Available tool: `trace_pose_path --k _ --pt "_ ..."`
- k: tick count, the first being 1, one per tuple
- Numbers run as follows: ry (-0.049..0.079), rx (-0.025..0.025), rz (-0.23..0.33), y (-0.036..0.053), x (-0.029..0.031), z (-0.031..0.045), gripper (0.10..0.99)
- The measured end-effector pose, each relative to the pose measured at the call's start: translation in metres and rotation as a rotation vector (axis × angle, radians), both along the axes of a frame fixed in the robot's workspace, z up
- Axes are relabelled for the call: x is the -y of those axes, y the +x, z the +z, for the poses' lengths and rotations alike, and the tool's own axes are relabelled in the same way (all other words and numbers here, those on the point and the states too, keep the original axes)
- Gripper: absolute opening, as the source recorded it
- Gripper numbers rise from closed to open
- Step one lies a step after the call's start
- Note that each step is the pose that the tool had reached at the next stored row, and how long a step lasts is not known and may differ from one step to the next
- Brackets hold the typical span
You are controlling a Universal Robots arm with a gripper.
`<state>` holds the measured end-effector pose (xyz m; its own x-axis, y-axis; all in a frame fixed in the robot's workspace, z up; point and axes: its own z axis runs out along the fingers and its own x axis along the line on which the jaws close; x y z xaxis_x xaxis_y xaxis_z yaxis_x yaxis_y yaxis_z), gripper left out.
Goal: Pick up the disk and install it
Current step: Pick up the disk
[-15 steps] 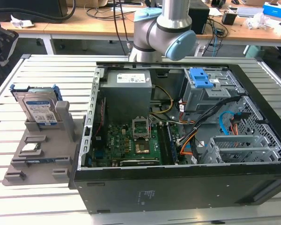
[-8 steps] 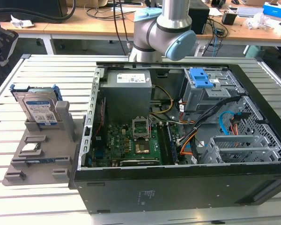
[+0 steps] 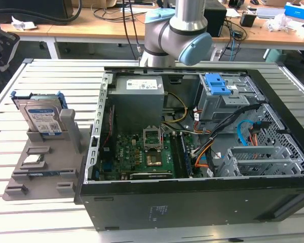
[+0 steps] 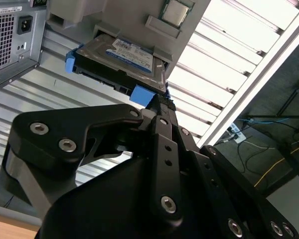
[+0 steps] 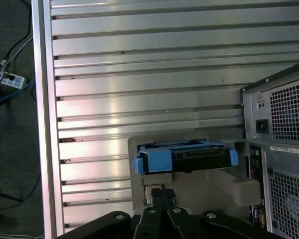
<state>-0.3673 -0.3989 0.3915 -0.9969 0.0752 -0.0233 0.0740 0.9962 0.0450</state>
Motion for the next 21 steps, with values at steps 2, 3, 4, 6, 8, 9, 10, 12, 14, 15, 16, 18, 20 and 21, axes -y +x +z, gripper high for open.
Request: trace_pose_path --k 2,3,4,6,8,9,10,12,14,15,16,18,20,21 --pt "0.000 -0.0001 0.018 -0.0001 0.0000 0.0000 0.106" --pt "0.000 0.0000 0.035 -0.0001 0.0000 0.0000 0.106" --pt "0.000 0.0000 0.057 0.0000 0.0000 0.0000 0.106" --pt "0.000 -0.0001 0.090 0.0000 0.0000 0.0000 0.106" --pt "0.000 0.0000 0.131 0.0000 0.0000 0.0000 0.106" --pt "0.000 0.0001 0.142 0.0000 0.0000 0.0000 0.106" --pt "0.000 0.0000 0.153 0.0000 0.0000 0.0000 0.106" --pt "0.000 0.0000 0.208 0.0000 0.0000 0.0000 0.106" --pt "0.000 0.0000 0.240 0.0000 0.0000 0.0000 0.106" --pt "0.000 0.0000 0.251 0.0000 0.0000 0.0000 0.106" --pt "0.000 0.0000 0.269 0.0000 0.0000 0.0000 0.106" --pt "0.000 0.0000 0.310 0.0000 0.0000 0.0000 0.106" --pt "0.000 0.0000 0.334 0.0000 0.0000 0.0000 0.106" --pt "0.000 0.0000 0.349 0.0000 0.0000 0.0000 0.106"
